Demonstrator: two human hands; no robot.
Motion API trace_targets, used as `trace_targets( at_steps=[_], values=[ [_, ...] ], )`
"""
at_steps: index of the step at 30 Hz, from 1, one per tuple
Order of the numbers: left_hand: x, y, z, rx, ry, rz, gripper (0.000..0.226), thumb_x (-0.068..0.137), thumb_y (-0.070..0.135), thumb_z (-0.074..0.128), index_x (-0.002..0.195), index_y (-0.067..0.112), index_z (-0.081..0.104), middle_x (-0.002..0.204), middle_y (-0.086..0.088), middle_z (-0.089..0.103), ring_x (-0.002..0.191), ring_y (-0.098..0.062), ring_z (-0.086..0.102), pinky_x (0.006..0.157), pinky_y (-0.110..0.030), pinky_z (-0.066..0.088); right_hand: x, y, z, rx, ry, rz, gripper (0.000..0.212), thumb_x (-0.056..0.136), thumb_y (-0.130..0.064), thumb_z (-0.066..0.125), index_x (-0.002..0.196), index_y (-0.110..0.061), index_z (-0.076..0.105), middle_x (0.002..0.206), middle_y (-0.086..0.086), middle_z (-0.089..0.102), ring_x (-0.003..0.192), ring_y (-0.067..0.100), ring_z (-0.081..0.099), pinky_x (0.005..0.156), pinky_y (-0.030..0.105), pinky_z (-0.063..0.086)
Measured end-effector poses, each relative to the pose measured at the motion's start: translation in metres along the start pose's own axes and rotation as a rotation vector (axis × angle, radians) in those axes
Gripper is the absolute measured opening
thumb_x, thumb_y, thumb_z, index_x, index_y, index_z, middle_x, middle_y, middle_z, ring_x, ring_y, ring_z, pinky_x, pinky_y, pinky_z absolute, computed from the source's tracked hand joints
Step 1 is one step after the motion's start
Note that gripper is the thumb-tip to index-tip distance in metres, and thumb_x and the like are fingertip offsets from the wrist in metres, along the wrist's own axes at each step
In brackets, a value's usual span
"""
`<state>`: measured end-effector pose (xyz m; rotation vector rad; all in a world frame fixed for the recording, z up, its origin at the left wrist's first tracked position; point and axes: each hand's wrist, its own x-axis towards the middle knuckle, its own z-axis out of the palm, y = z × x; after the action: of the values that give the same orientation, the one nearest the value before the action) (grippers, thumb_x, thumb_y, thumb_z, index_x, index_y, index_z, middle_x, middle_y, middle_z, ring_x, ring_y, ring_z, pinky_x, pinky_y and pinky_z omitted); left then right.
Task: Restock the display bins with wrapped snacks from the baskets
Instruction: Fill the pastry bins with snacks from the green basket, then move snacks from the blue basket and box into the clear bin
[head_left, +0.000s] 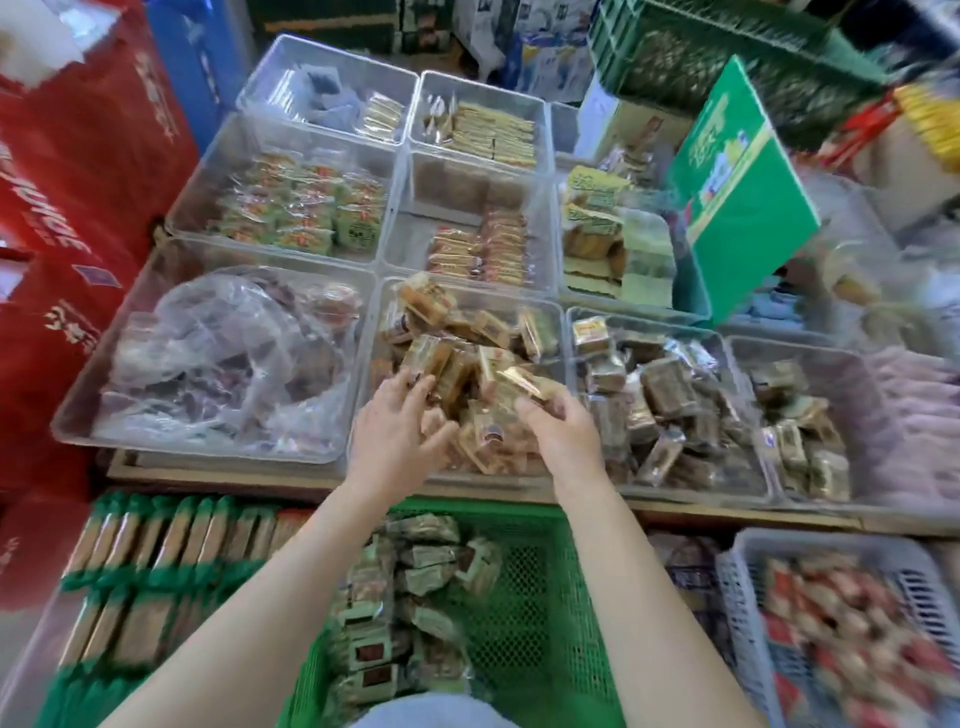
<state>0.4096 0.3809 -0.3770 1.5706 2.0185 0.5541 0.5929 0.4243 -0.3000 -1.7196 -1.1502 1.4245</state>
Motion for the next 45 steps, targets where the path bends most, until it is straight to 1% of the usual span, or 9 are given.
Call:
trace_targets(
  at_steps=[4,9,13,18,24,31,37,40,45],
  values=[
    [-0.010,-0.018,0.043,0.366,-0.004,0.107,0.075,0.094,0.069,0.026,0.159,0.033,0.015,0.168,-0.002,0.015,0.155,-0.021,-0.006,0.123,-0.049,-0.011,0.043,0.003,-0.034,-0.325,0.294,-0.237,0.040,0.099,-0.024,0.057,0.138,-0.029,0.051,0.128,-0.001,0.053,0.110,0.018,0.056,0.088,0.037,0.051],
    [-0.008,-0.016,0.043,0.416,-0.010,0.080,0.076,0.093,0.071,0.021,0.159,0.036,0.005,0.168,0.001,0.009,0.154,-0.019,-0.011,0.122,-0.049,-0.014,0.072,0.029,-0.026,-0.899,-0.036,-0.258,0.059,0.103,-0.036,0.046,0.158,-0.024,0.026,0.161,0.003,0.027,0.143,0.026,0.036,0.115,0.046,0.034],
    [-0.008,-0.019,0.039,0.391,-0.070,0.094,0.093,0.084,0.088,0.021,0.158,0.040,-0.008,0.169,0.003,0.004,0.154,-0.018,-0.014,0.121,-0.049,-0.017,0.084,0.040,-0.014,-1.120,0.025,-0.355,0.056,0.108,-0.040,0.029,0.159,-0.019,0.023,0.165,0.009,0.025,0.151,0.027,0.024,0.122,0.052,0.020],
    [-0.009,-0.019,0.038,0.403,-0.078,0.089,0.100,0.079,0.092,0.025,0.158,0.040,-0.009,0.169,0.003,0.004,0.154,-0.018,-0.013,0.121,-0.050,-0.018,0.102,0.035,-0.004,-0.909,0.178,-0.356,0.035,0.106,-0.025,0.044,0.138,-0.015,0.053,0.134,0.012,0.052,0.119,0.032,0.052,0.101,0.047,0.046],
    [-0.008,-0.018,0.038,0.424,-0.104,0.087,0.098,0.080,0.093,0.017,0.156,0.040,-0.014,0.169,0.002,0.001,0.153,-0.020,-0.016,0.120,-0.051,-0.018,0.107,0.029,0.010,-0.827,0.337,-0.292,0.026,0.099,-0.036,0.058,0.110,-0.012,0.058,0.116,0.007,0.059,0.108,0.030,0.052,0.090,0.040,0.045],
    [-0.007,-0.022,0.035,0.370,-0.102,0.104,0.101,0.079,0.092,0.018,0.158,0.036,-0.011,0.169,0.001,-0.002,0.153,-0.019,-0.016,0.120,-0.050,-0.018,0.054,0.036,-0.012,-0.754,0.075,-0.252,0.056,0.099,-0.025,0.052,0.153,-0.022,0.036,0.160,0.005,0.034,0.148,0.025,0.028,0.122,0.049,0.025],
    [-0.044,0.041,-0.003,-0.058,0.039,0.099,0.079,0.096,0.060,0.049,0.158,0.022,0.018,0.162,-0.007,0.026,0.150,-0.024,0.020,0.124,-0.048,0.016,-0.077,0.072,-0.059,-0.461,-0.209,-0.152,0.021,0.103,-0.023,0.051,0.112,-0.019,0.070,0.102,-0.001,0.073,0.090,0.017,0.070,0.083,0.035,0.057],
    [-0.083,0.108,-0.013,-0.167,-0.090,0.199,0.052,0.098,0.040,0.057,0.144,0.020,0.044,0.126,-0.001,0.061,0.111,-0.015,0.060,0.095,-0.039,0.053,-0.130,0.099,-0.102,-0.336,-0.242,-0.093,0.019,0.101,-0.020,0.053,0.099,-0.017,0.072,0.088,0.002,0.075,0.079,0.020,0.071,0.081,0.040,0.057],
    [-0.161,0.216,0.033,-0.155,-0.340,0.353,0.016,0.098,0.036,0.059,0.112,0.031,0.066,0.095,0.013,0.068,0.079,-0.006,0.063,0.066,-0.026,0.048,-0.203,0.144,-0.211,-0.091,-0.040,-0.126,0.019,0.099,-0.013,0.053,0.094,-0.015,0.071,0.081,0.004,0.073,0.071,0.015,0.067,0.078,0.038,0.056]
  ],
)
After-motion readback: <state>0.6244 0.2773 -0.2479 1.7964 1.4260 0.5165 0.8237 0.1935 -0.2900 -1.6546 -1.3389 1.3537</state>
